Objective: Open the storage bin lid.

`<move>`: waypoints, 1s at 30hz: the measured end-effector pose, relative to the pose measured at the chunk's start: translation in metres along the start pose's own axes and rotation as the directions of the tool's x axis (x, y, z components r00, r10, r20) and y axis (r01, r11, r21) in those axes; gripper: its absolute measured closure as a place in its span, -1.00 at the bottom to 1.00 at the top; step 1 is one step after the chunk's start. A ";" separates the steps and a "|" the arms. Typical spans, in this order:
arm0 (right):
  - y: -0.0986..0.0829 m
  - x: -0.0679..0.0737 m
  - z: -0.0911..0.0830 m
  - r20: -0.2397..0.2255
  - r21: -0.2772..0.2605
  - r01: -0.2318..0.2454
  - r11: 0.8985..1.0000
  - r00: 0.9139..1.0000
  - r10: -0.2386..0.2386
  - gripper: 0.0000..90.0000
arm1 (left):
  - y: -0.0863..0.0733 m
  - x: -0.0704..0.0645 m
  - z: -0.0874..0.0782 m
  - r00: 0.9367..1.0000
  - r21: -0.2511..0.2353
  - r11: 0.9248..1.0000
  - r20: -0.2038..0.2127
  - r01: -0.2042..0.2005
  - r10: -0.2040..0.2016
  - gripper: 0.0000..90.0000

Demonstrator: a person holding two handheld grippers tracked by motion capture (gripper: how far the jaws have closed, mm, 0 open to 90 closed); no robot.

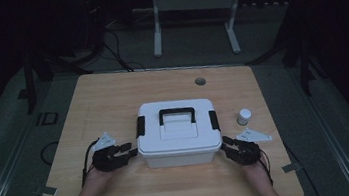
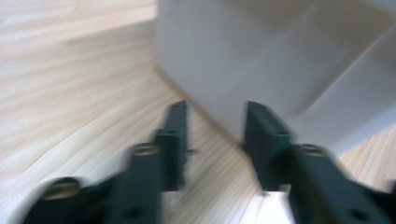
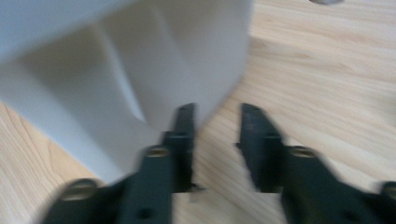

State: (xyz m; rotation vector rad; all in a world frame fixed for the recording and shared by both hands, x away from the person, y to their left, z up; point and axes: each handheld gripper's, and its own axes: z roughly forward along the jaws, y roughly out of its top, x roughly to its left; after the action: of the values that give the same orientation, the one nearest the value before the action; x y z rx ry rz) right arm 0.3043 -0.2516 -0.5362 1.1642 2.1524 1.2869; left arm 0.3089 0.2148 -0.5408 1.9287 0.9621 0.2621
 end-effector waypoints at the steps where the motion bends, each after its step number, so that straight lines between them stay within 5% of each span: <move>1: -0.003 -0.004 -0.004 0.006 0.002 -0.005 1.000 1.000 0.005 0.13 | -0.002 0.003 -0.004 1.000 0.014 1.000 0.002 0.001 -0.001 0.08; 7: -0.016 -0.021 -0.024 -0.023 0.002 -0.058 0.998 0.998 0.058 -0.49 | -0.003 0.012 -0.025 1.000 0.007 1.000 -0.008 -0.004 0.004 -0.22; 15: -0.027 -0.027 -0.040 -0.066 -0.007 -0.101 0.995 0.993 0.100 -0.58 | 0.015 0.015 -0.043 0.999 -0.016 1.000 0.035 -0.015 0.015 -0.36; 18: -0.031 -0.029 -0.045 -0.031 -0.011 -0.065 0.998 0.997 0.065 -0.69 | 0.033 0.011 -0.051 0.998 -0.030 0.999 0.041 -0.043 0.045 -0.36; 30: -0.038 -0.036 -0.050 -0.008 -0.039 -0.092 0.995 0.996 0.092 -0.68 | 0.093 -0.007 -0.053 0.984 -0.063 0.989 0.108 -0.133 0.139 -0.36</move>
State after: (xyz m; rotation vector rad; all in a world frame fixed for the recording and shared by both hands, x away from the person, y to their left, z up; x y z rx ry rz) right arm 0.2749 -0.3170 -0.5460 1.2585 2.0904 1.3666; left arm 0.3240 0.2202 -0.4346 1.9391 0.7432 0.2540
